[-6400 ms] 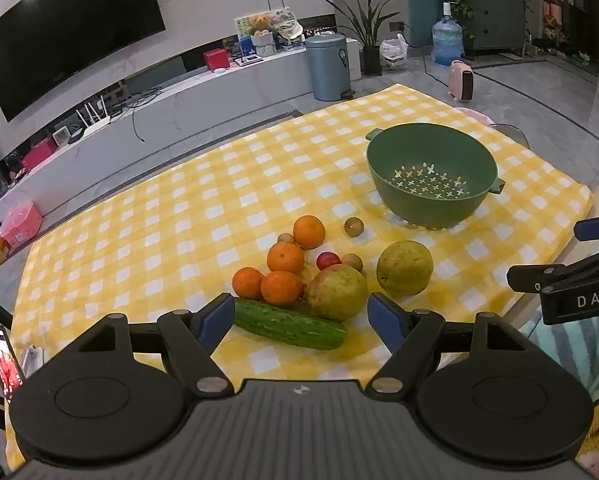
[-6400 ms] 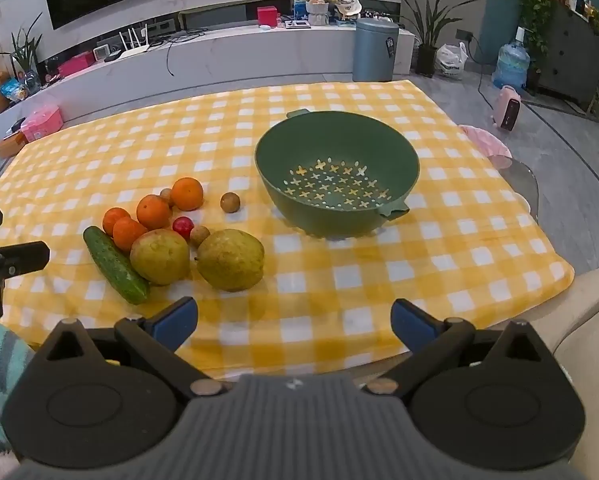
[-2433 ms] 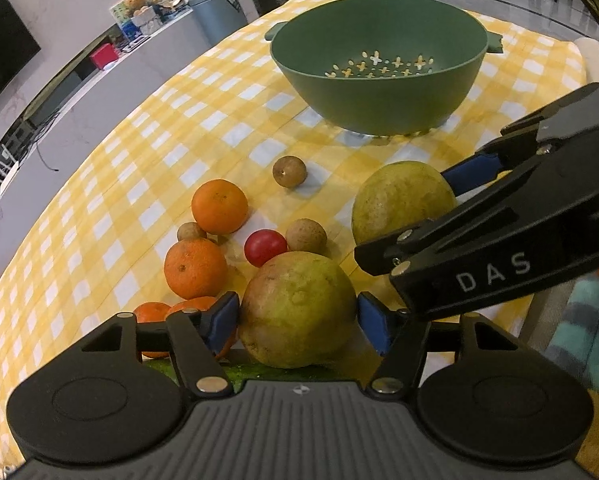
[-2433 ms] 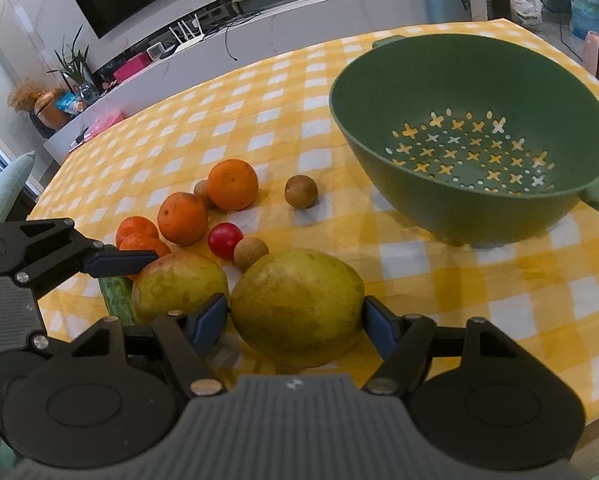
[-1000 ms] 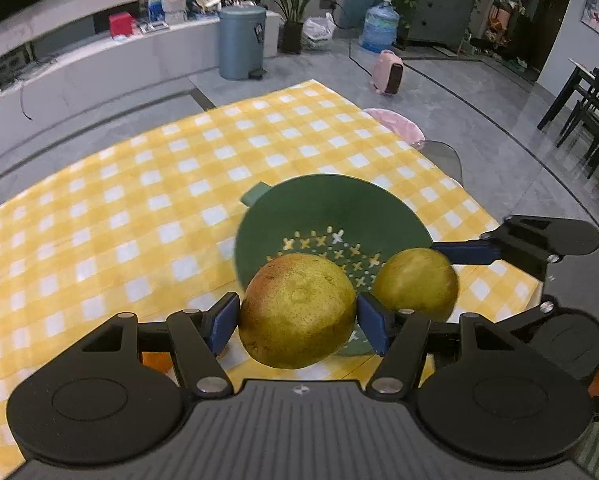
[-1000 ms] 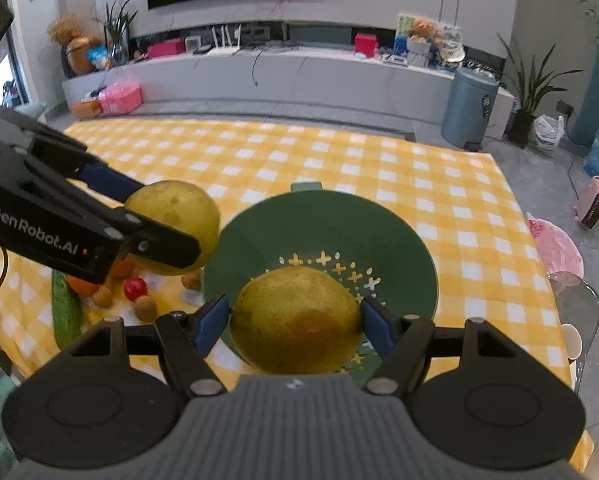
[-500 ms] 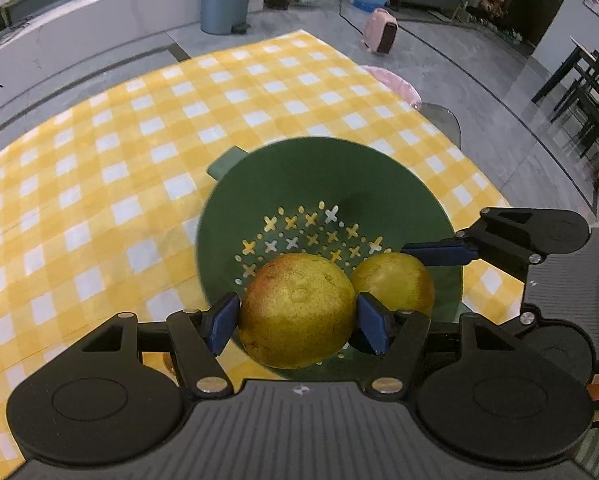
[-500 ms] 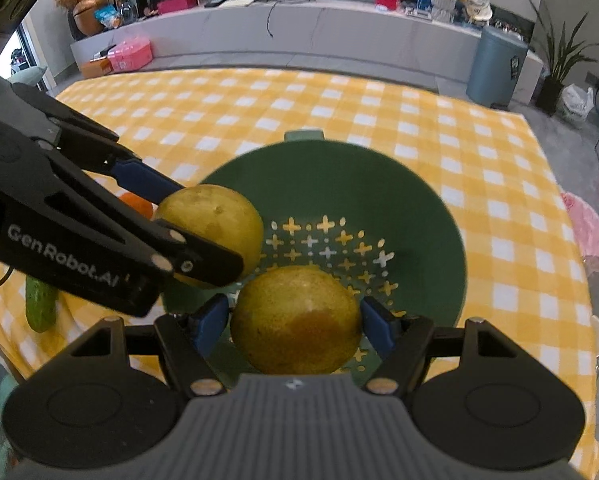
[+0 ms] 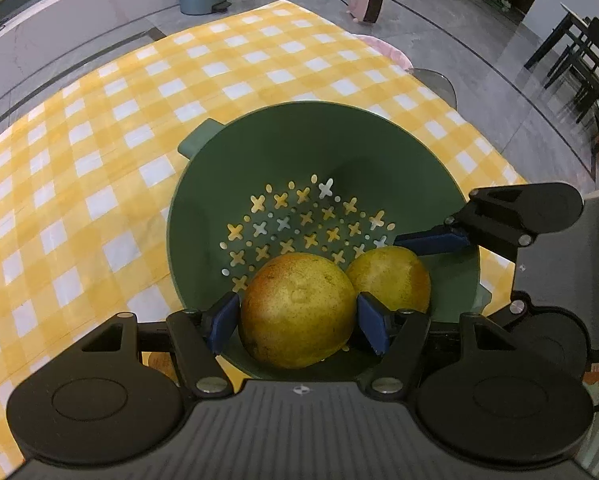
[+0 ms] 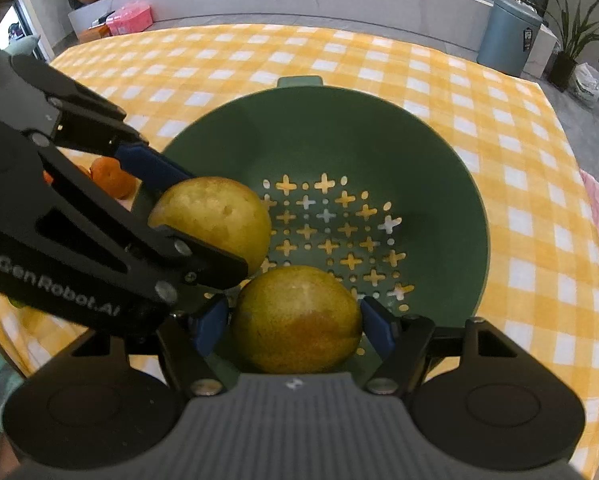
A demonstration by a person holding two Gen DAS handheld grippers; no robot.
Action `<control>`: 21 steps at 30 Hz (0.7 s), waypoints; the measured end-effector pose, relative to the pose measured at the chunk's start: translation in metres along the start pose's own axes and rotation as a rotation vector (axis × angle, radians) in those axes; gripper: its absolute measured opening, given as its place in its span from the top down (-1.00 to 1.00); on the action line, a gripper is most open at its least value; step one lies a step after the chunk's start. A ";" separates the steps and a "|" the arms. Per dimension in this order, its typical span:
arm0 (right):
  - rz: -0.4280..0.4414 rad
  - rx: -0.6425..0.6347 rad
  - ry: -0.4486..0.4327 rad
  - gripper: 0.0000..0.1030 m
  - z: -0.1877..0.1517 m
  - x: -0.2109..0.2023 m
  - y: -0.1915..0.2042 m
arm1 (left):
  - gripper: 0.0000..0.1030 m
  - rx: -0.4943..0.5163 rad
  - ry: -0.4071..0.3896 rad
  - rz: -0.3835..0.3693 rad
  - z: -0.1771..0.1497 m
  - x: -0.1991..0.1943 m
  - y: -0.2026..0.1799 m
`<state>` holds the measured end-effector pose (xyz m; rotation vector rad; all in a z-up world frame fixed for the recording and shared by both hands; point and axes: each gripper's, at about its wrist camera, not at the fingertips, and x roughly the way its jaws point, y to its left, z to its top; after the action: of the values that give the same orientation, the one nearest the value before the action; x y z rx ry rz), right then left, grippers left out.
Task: Organize fruits
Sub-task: 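Carry both pears over the green colander and lower them inside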
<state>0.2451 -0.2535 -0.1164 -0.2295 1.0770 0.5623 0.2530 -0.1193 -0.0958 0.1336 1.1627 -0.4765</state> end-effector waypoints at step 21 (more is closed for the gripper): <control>-0.027 -0.084 0.052 -0.36 0.007 -0.002 -0.001 | -0.45 -0.045 0.029 0.018 -0.003 0.005 0.000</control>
<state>0.2500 -0.2516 -0.1110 -0.3331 1.1002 0.5806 0.2526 -0.1196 -0.1018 0.1118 1.1995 -0.4335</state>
